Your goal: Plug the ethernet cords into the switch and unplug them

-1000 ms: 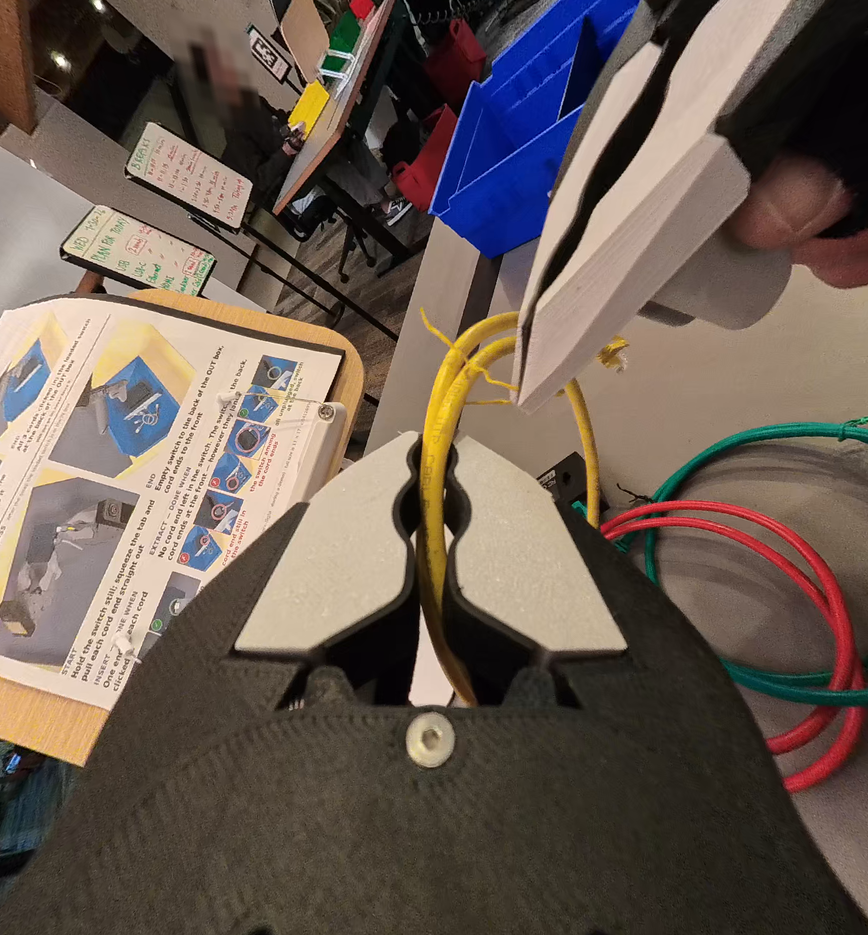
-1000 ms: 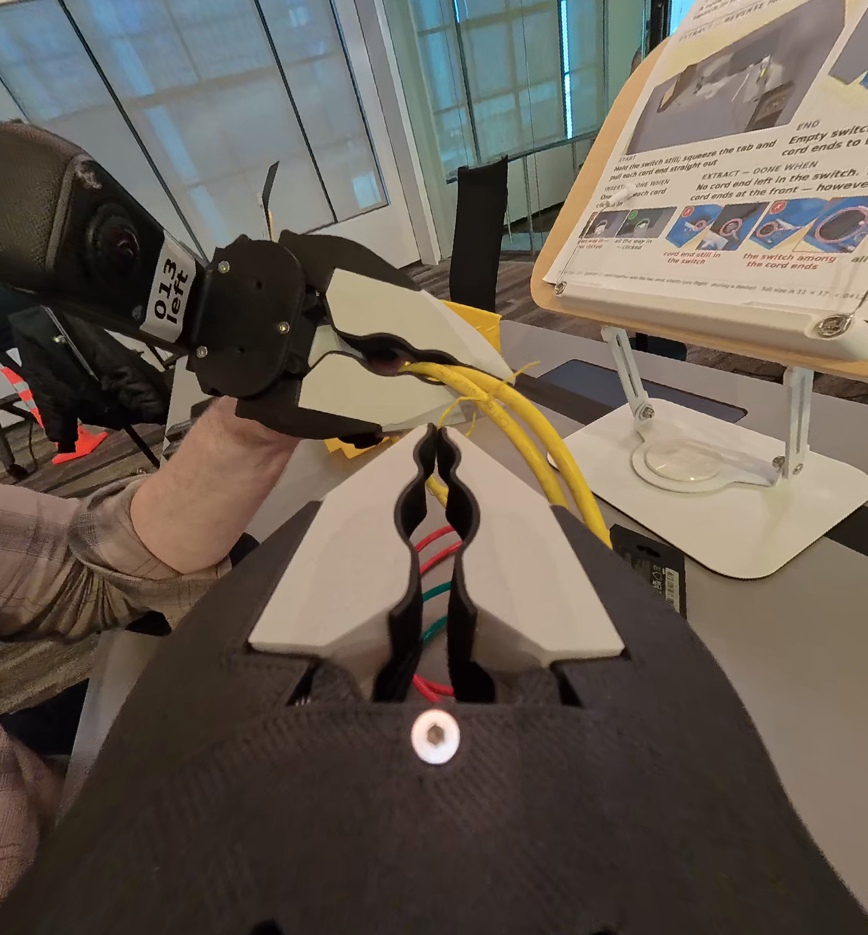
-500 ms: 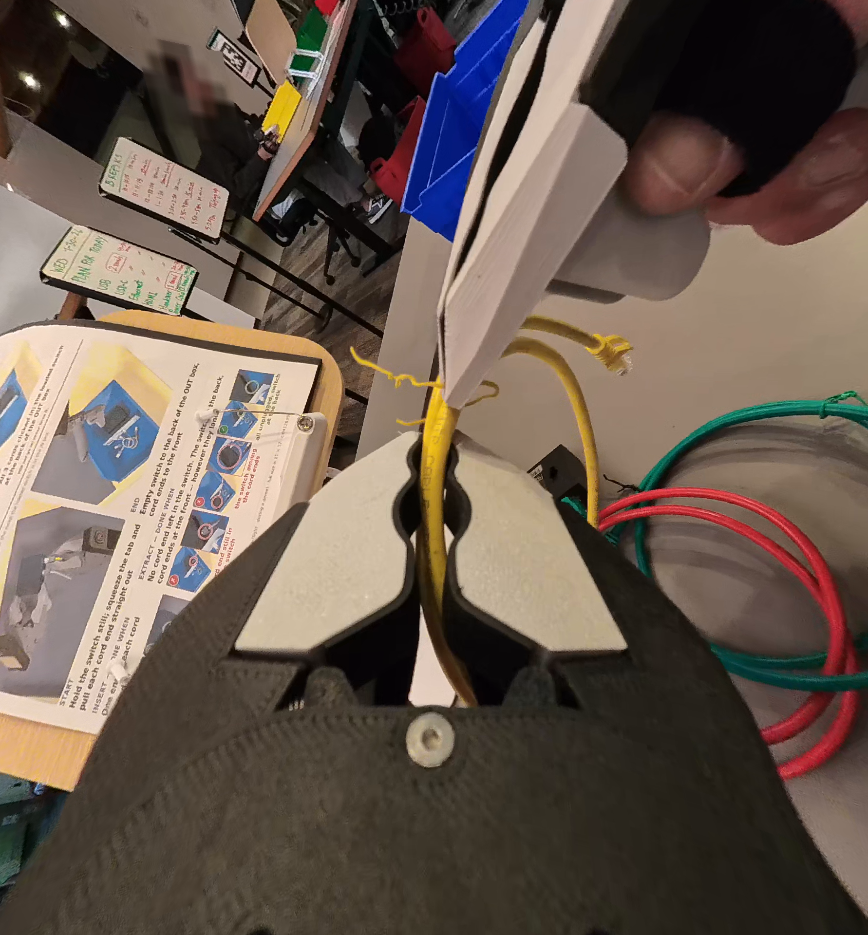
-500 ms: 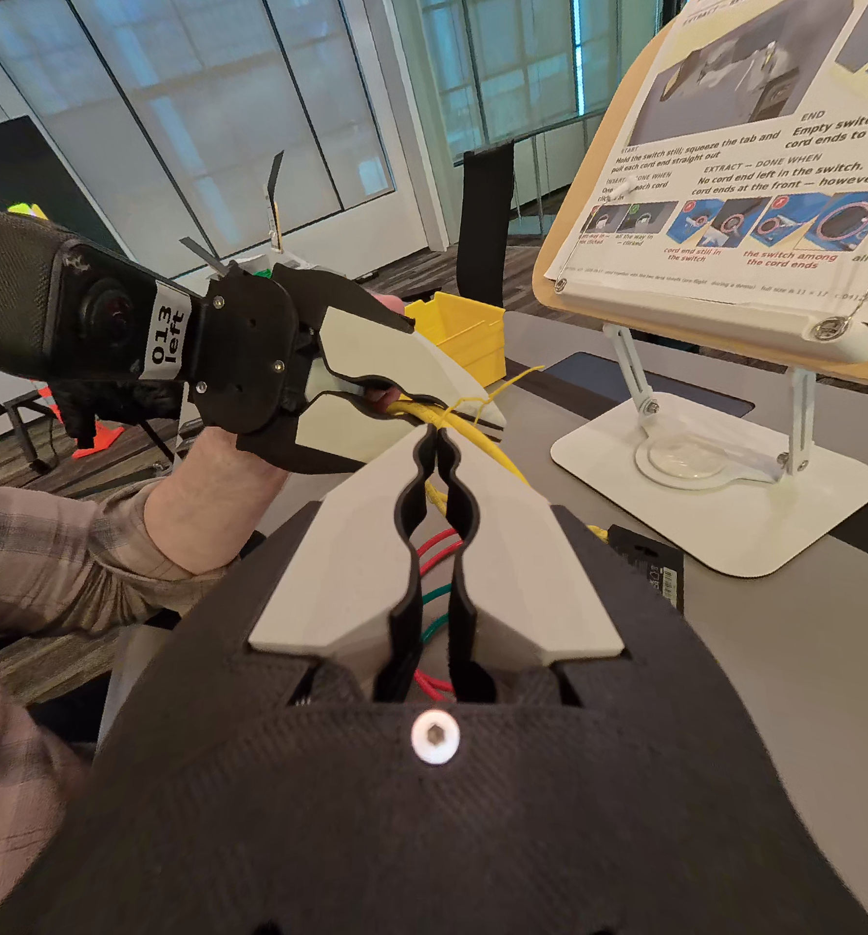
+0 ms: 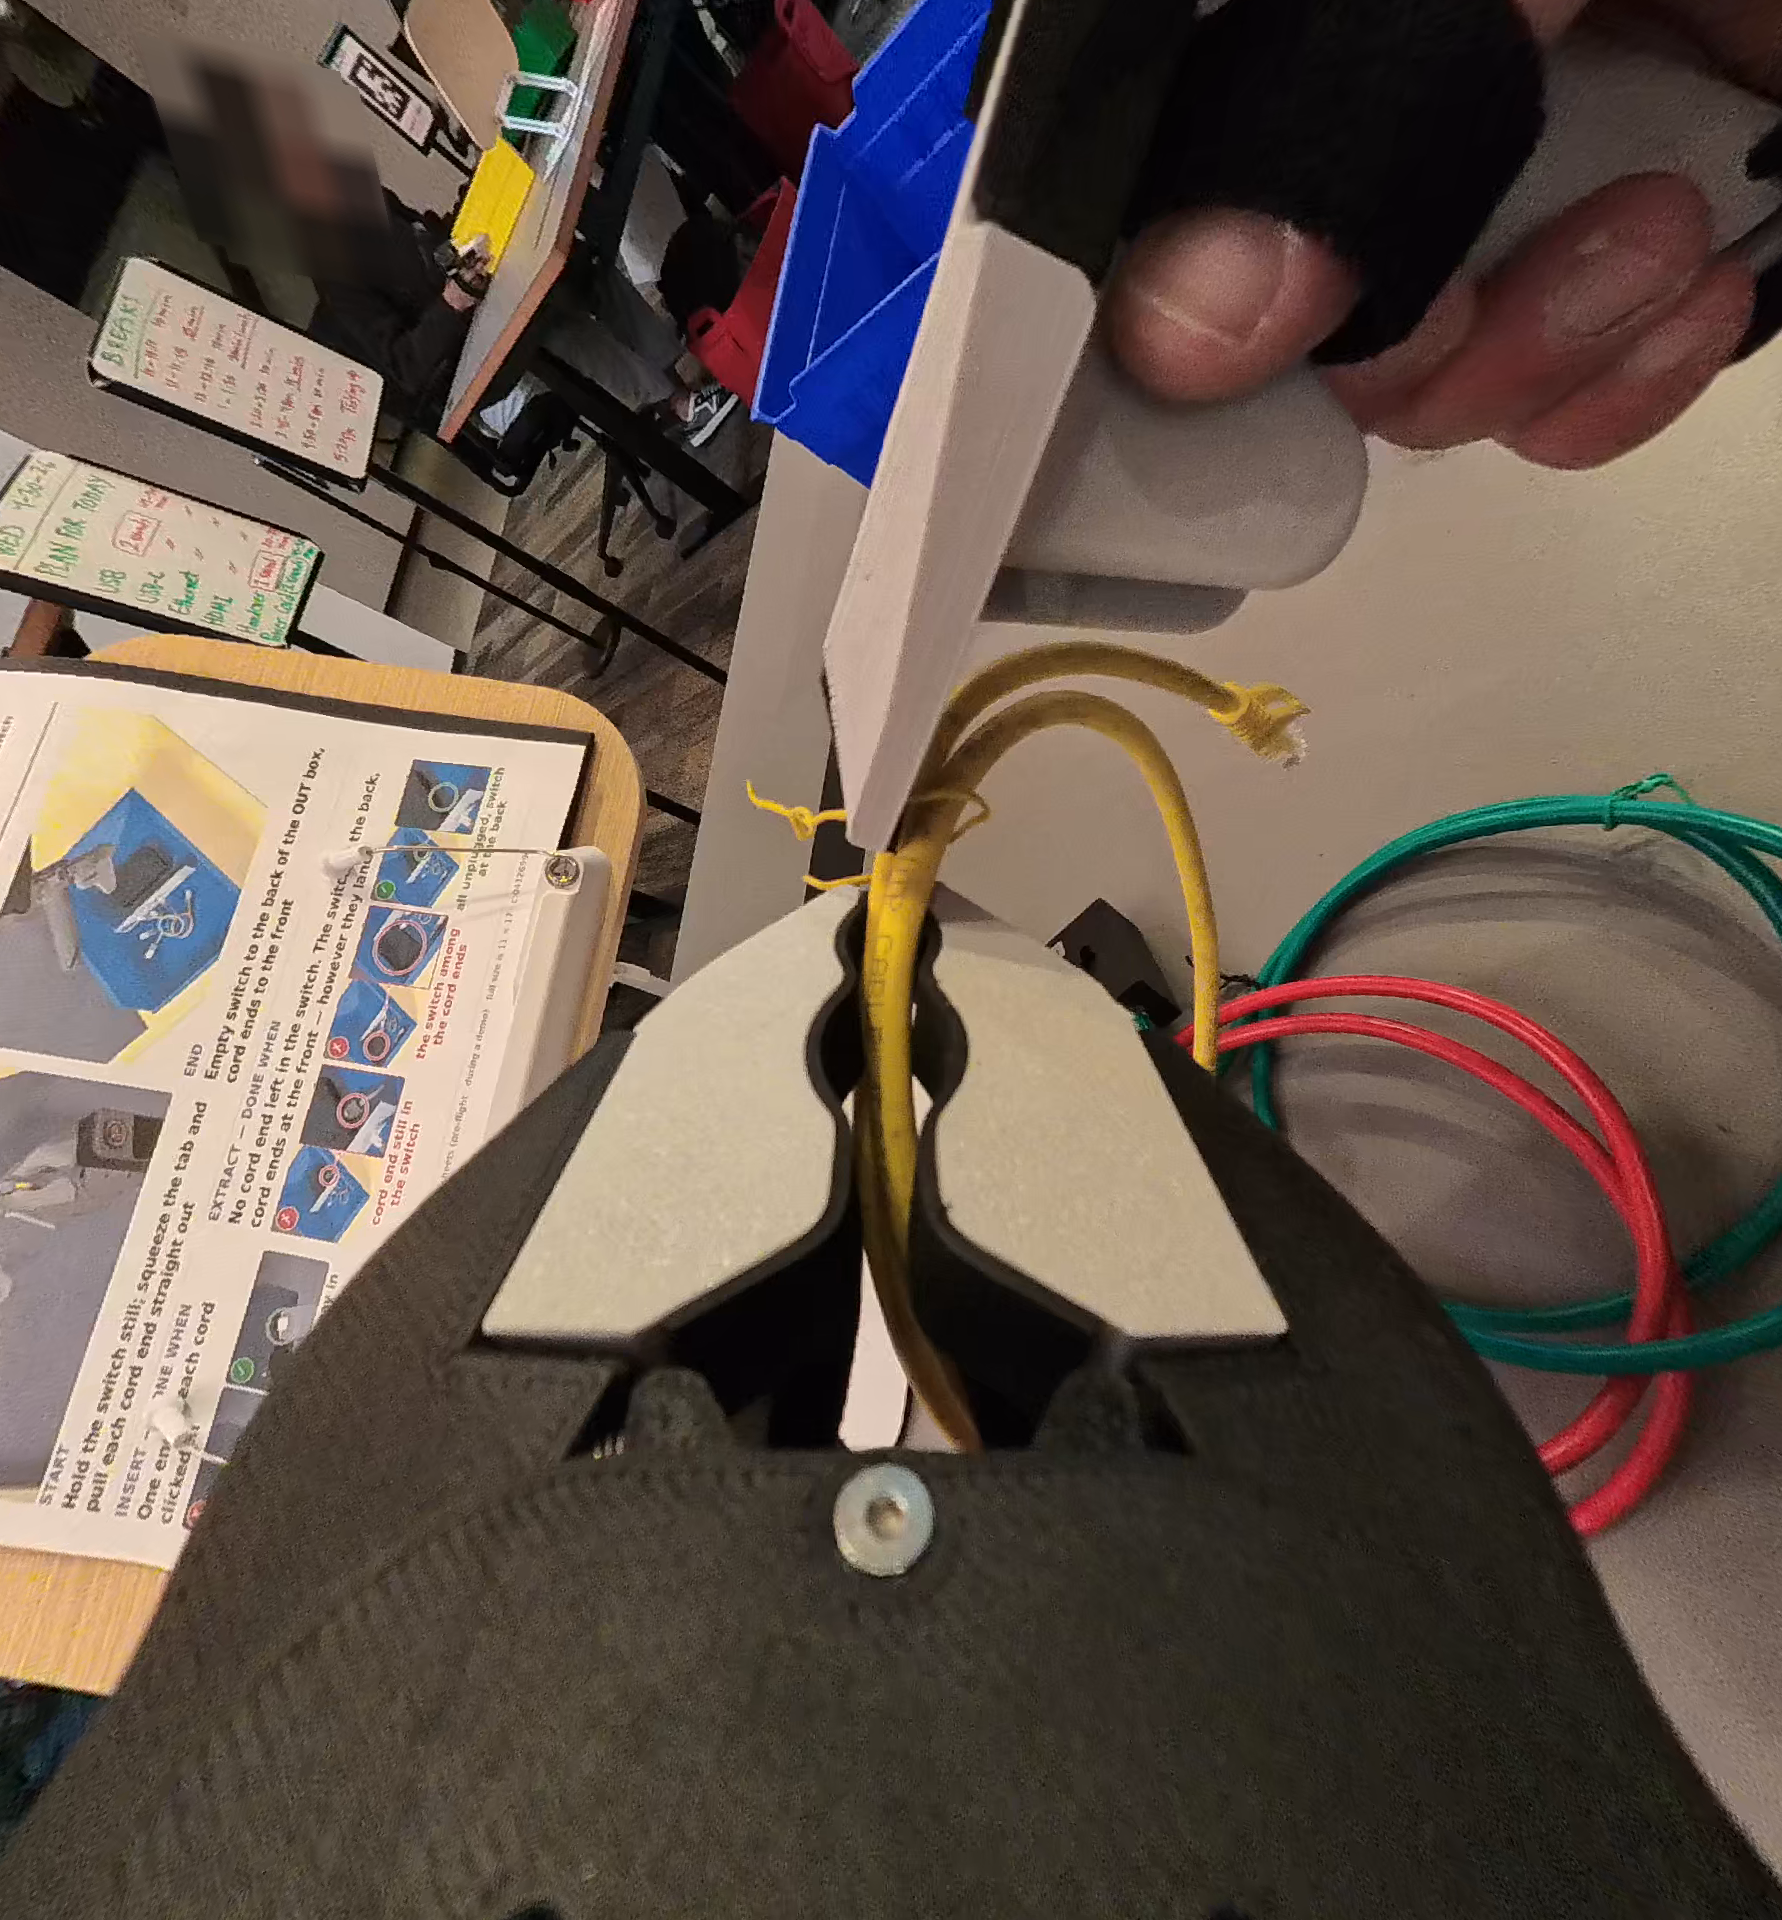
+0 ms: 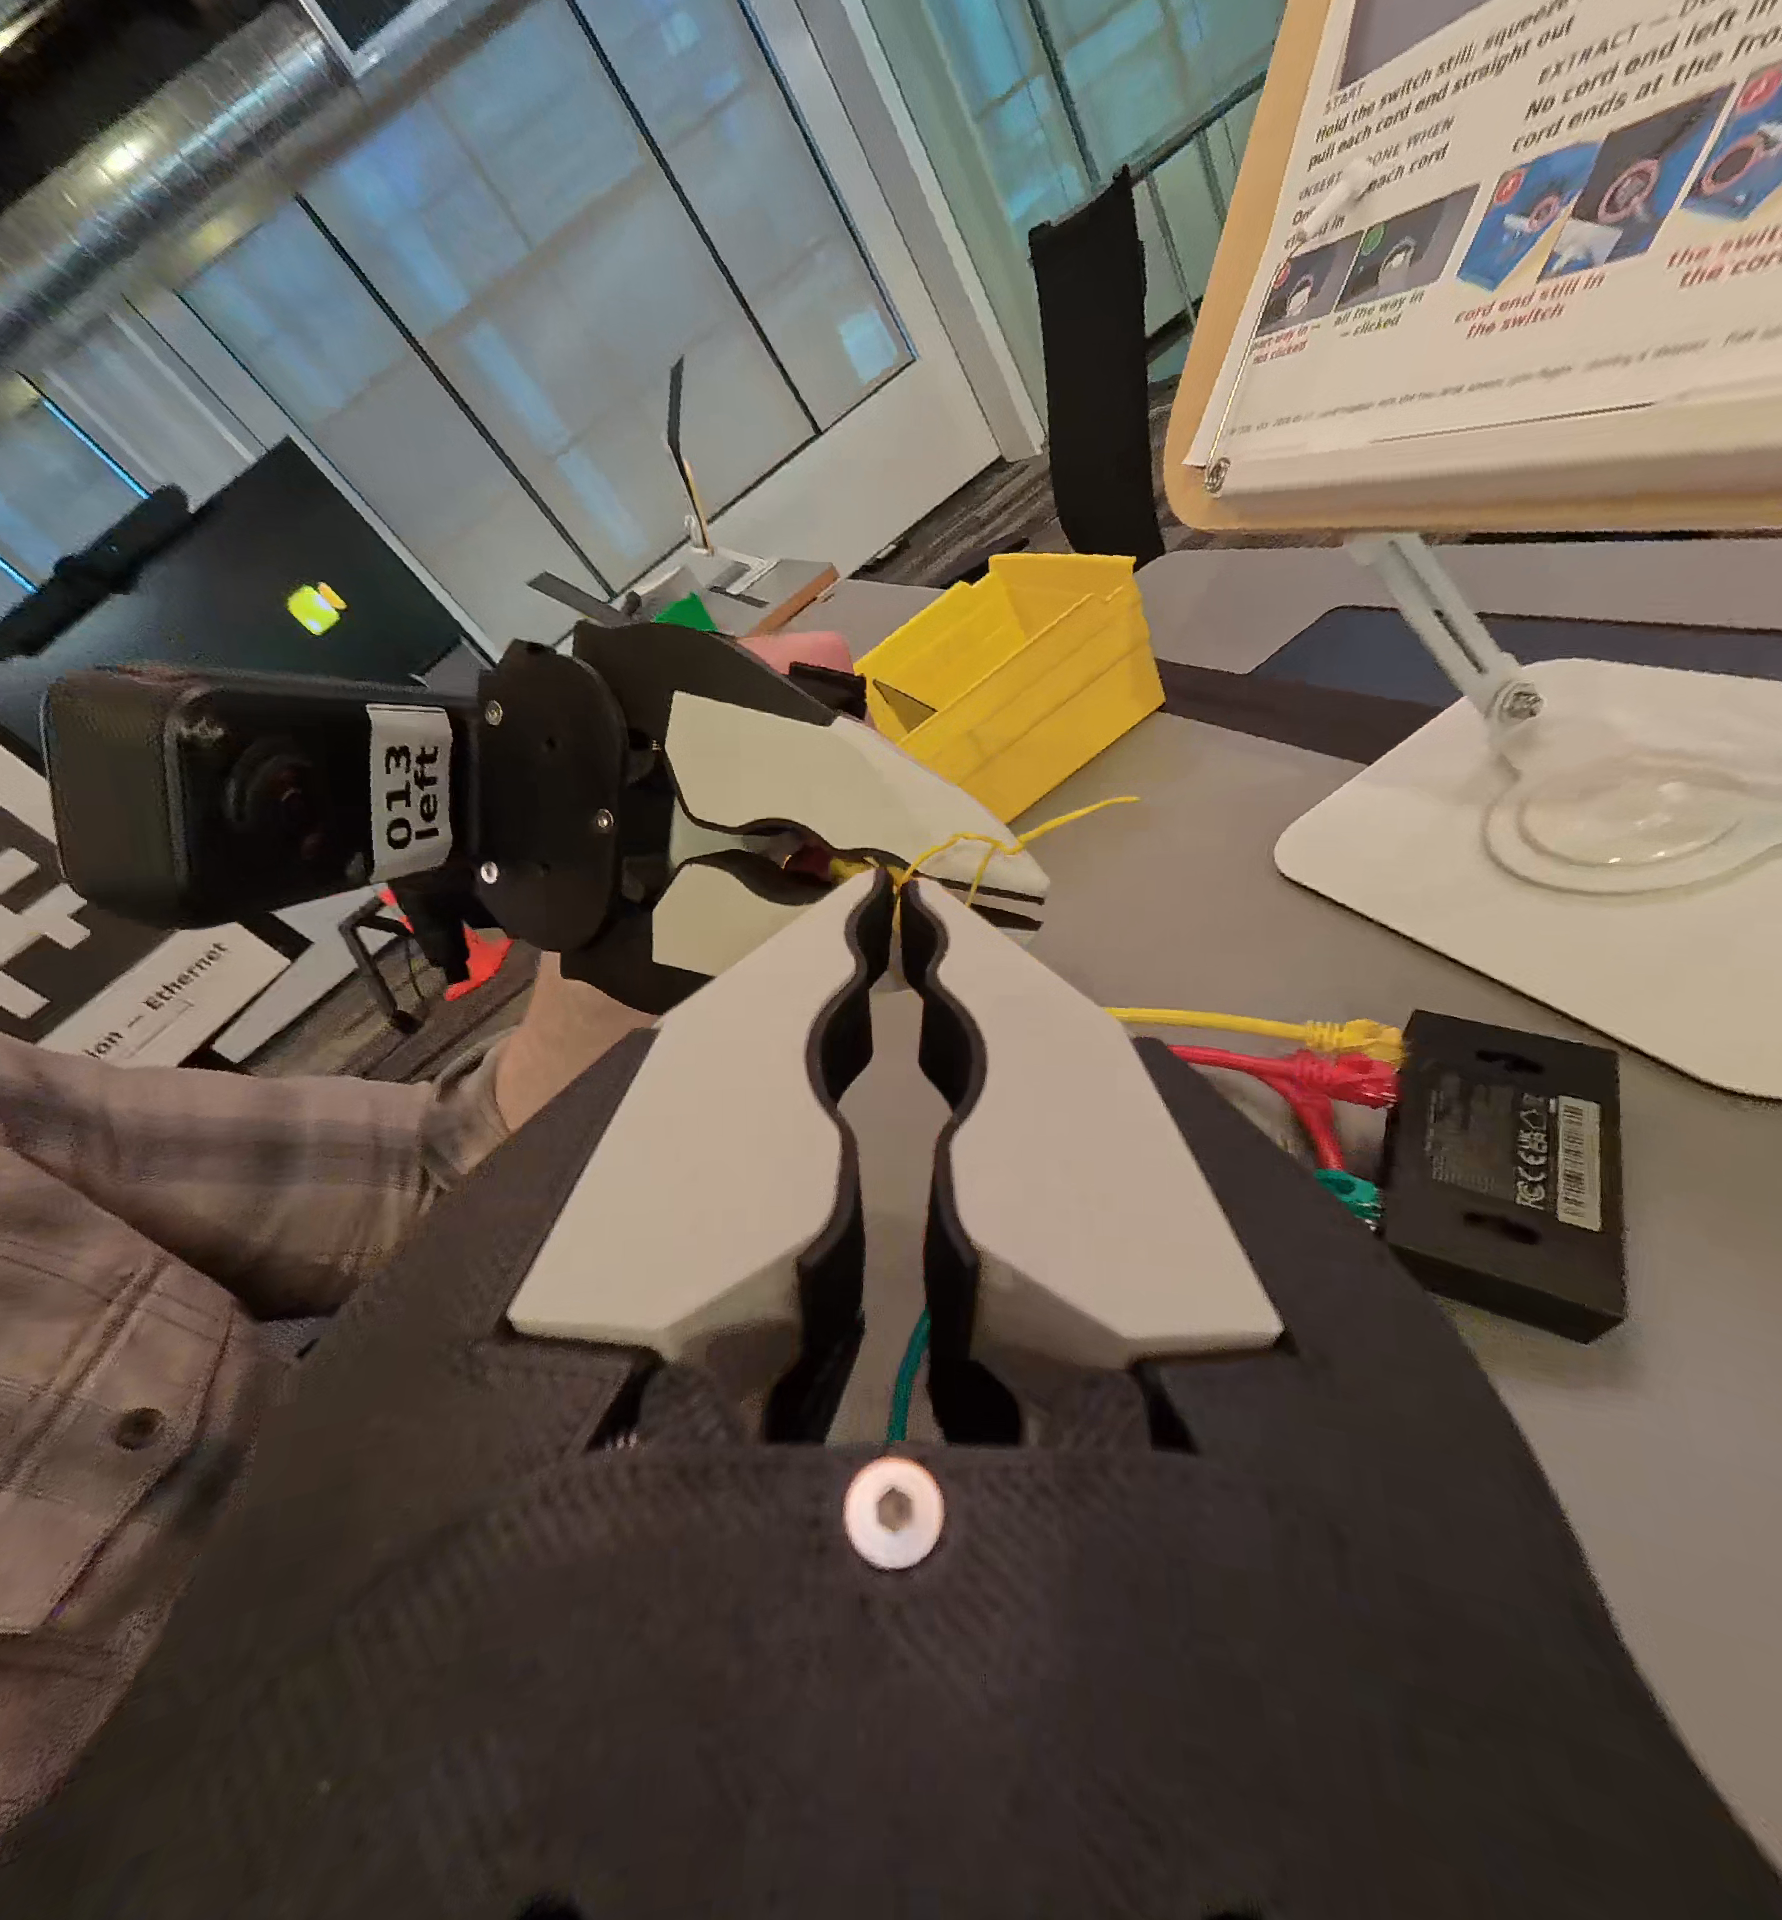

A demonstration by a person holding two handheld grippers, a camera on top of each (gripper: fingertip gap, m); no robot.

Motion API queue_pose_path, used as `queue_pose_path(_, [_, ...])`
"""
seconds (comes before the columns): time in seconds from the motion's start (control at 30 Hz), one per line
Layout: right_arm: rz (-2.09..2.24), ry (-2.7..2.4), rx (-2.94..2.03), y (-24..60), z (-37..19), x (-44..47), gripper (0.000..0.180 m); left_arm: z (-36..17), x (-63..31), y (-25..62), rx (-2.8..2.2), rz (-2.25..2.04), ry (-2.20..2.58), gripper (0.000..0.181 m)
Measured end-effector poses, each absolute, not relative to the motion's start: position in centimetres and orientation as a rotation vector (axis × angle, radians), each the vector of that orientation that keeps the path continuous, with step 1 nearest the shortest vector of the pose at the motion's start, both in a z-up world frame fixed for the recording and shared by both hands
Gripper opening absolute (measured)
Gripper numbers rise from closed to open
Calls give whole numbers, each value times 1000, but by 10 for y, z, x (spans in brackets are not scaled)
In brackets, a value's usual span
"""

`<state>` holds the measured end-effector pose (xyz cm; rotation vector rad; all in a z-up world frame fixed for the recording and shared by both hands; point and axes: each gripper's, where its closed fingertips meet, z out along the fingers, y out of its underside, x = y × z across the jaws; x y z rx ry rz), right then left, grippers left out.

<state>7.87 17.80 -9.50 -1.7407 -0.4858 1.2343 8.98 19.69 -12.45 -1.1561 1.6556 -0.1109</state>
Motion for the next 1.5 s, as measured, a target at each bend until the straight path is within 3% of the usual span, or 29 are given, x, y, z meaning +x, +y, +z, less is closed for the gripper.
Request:
queue_pose_path(0.03, [1238,-483,-1743,178,-95,79,0,-125,90,197,-1157,-110,1659,4])
queue_pose_path(0.53, [1154,-509,-1766,182,-102,83,5,-128,94,186,-1140,-212,1697,4])
queue_pose_path(1.5, [1326,-486,-1782,177,-108,89,35,-136,95,183,-1209,-397,1713,4])
